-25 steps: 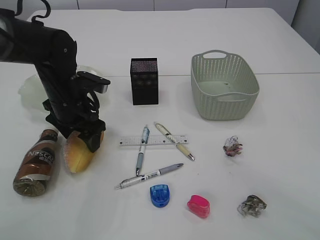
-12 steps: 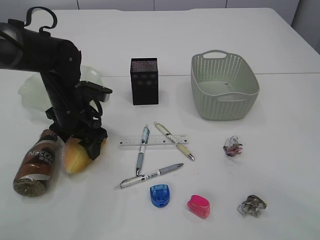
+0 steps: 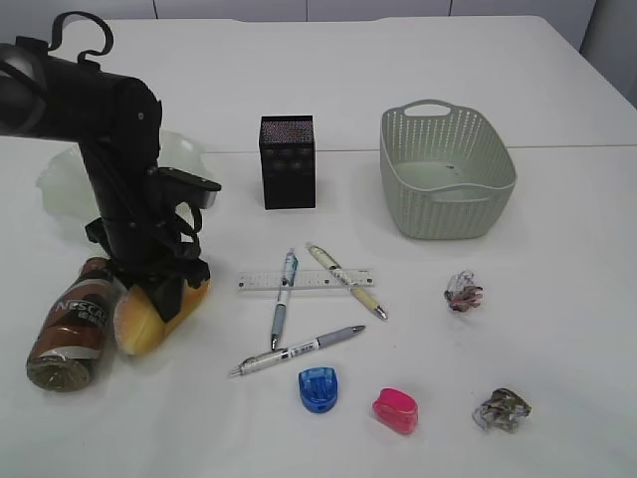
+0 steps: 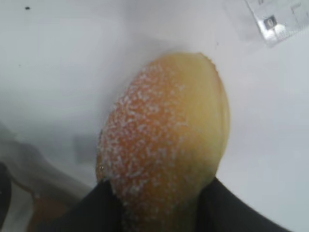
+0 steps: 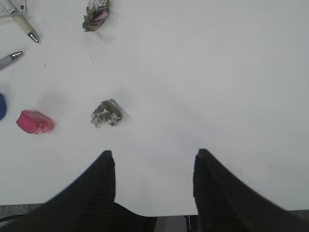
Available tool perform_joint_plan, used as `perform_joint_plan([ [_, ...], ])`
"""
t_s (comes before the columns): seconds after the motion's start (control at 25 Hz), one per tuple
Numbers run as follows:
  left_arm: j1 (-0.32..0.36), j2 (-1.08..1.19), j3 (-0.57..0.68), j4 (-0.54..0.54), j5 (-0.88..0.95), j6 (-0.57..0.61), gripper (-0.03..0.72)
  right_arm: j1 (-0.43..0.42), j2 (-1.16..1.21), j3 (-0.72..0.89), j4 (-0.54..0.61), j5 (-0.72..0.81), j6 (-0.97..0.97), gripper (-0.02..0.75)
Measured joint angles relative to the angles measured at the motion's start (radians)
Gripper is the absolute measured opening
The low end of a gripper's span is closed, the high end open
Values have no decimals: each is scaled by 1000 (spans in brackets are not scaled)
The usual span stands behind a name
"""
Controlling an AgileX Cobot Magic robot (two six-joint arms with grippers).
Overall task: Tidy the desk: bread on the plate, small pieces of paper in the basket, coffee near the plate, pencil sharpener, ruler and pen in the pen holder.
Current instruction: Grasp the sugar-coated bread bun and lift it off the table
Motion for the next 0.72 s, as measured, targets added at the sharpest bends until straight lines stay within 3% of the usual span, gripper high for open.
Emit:
perform_joint_plan([
  [0.24,0,1,-77,-43,168,0,212,0,0,0,-2,-27,0,386],
  [0.52,0,-1,-178,-175,191,-81,206,0,0,0,-4,-41,0,386],
  [0.72,0,-46,-223,-180,195,-137,206,0,0,0,-16,-41,0,386],
])
